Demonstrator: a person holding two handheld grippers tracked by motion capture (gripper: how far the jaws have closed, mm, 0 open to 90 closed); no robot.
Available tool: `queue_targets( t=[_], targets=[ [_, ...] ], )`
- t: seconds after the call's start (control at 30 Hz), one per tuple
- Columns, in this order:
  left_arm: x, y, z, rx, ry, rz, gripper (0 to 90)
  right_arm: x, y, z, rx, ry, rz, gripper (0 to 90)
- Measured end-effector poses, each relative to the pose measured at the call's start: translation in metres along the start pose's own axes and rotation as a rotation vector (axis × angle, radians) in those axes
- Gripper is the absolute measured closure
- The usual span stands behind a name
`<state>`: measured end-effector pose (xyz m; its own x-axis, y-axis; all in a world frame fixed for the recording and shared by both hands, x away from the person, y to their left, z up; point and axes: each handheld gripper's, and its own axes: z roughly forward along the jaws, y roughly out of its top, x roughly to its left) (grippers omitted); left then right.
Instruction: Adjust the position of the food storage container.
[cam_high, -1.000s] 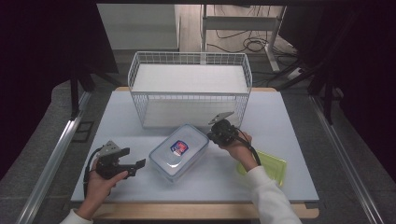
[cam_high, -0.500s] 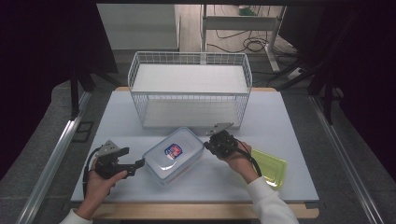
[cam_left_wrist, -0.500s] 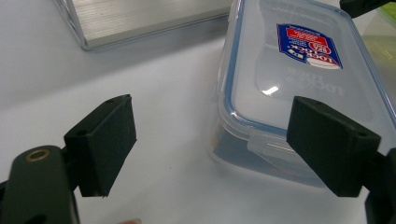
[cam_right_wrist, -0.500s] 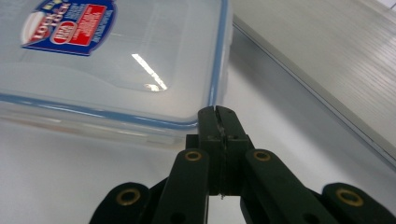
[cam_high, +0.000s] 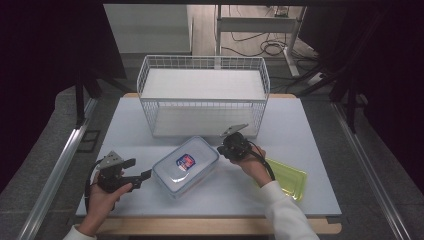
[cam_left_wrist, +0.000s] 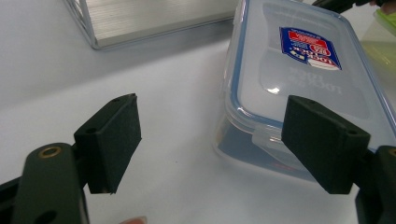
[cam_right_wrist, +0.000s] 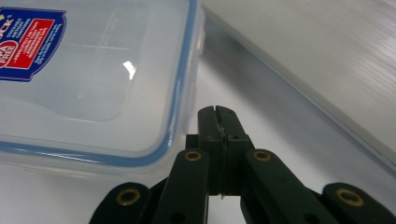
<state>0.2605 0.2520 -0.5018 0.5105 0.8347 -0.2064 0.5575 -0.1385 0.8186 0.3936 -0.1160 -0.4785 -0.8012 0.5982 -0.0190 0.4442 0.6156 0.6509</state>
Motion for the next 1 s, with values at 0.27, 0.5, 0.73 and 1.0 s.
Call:
queue_targets(
  t=[0.27, 0.5, 0.73, 1.0],
  targets=[
    [0.0, 0.0, -0.001, -0.002, 0.002, 0.0, 19.7, 0.002, -0.004, -0.006, -0.001, 0.018, -0.007, 89.5],
    [-0.001, 0.001, 0.002, 0.006, 0.0, 0.005, 20.7, 0.013, -0.01, -0.013, -0.011, 0.035, -0.039, 89.5],
    [0.001, 0.001, -0.001, -0.003, 0.003, -0.004, 20.9, 0.024, -0.012, -0.014, -0.008, 0.054, -0.059, 89.5],
    [-0.002, 0.001, -0.006, -0.009, 0.005, 0.005, 22.0, 0.035, -0.017, -0.014, -0.003, 0.055, -0.081, 89.4]
  ],
)
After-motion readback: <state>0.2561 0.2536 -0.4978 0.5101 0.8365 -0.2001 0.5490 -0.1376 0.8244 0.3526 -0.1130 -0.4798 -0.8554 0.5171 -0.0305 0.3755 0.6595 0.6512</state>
